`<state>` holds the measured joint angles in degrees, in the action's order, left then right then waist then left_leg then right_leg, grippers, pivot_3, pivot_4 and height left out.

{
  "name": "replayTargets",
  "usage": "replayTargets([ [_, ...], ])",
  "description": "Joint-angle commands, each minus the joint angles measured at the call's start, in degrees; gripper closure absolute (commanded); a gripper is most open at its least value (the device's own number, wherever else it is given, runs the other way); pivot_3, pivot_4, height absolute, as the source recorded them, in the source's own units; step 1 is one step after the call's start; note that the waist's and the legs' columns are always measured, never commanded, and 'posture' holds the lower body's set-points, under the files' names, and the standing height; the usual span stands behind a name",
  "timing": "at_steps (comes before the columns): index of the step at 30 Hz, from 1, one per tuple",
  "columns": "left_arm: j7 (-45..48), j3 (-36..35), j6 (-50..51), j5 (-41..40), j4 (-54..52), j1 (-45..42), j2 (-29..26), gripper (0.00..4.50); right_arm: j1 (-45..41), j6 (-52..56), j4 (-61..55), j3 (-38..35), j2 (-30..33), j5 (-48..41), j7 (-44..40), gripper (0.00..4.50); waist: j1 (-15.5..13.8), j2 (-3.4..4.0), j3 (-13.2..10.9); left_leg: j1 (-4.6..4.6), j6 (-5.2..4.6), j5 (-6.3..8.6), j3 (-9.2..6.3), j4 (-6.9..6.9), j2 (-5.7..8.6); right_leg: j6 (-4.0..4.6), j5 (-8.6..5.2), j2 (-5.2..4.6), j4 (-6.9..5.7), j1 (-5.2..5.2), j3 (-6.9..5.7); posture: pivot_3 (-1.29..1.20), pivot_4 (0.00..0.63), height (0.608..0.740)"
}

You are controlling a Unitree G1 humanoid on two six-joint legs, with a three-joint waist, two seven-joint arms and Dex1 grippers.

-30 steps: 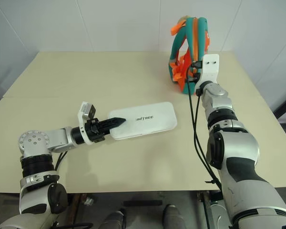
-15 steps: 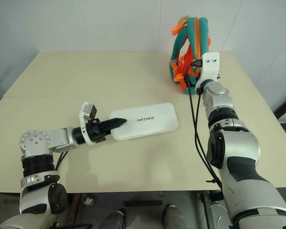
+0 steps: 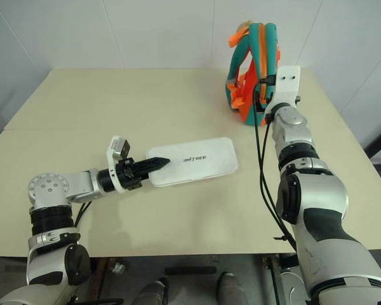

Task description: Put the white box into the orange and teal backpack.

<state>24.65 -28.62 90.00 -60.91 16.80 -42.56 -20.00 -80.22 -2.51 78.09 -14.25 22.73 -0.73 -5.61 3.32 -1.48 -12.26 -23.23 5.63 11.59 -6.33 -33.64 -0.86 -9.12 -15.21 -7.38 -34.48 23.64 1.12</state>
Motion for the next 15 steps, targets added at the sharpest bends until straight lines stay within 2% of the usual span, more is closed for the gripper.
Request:
replayTargets([
  [1, 0.8, -1.4, -0.3, -1.4, -1.2, -0.7, -0.3, 3.25, -2.5, -1.6, -0.9, 0.9, -0.1, 1.9, 1.8, 0.00, 0.0, 0.00, 0.0, 0.00, 0.00, 0.00, 0.00, 0.00, 0.00, 0.00, 0.00, 0.00, 0.00, 0.00, 0.00, 0.00, 0.150, 0.740],
  [11, 0.6, -1.8, -0.4, -1.2, -1.5, -0.4, -0.3, 3.25, -1.8, 0.2, -0.3, 3.7, 0.9, 7.2, 9.7, 0.00, 0.0, 0.00, 0.0, 0.00, 0.00, 0.00, 0.00, 0.01, 0.00, 0.00, 0.00, 0.00, -0.02, 0.00, 0.00, 0.00, 0.150, 0.740],
  [15, 0.6, -1.7, -0.5, -1.1, -1.4, -0.5, -0.3, 3.25, -1.9, 0.3, -0.3, 1.8, 0.9, 5.6, 8.8, 0.00, 0.0, 0.00, 0.0, 0.00, 0.00, 0.00, 0.00, 0.01, 0.00, 0.00, 0.00, 0.00, -0.02, 0.00, 0.00, 0.00, 0.150, 0.740],
])
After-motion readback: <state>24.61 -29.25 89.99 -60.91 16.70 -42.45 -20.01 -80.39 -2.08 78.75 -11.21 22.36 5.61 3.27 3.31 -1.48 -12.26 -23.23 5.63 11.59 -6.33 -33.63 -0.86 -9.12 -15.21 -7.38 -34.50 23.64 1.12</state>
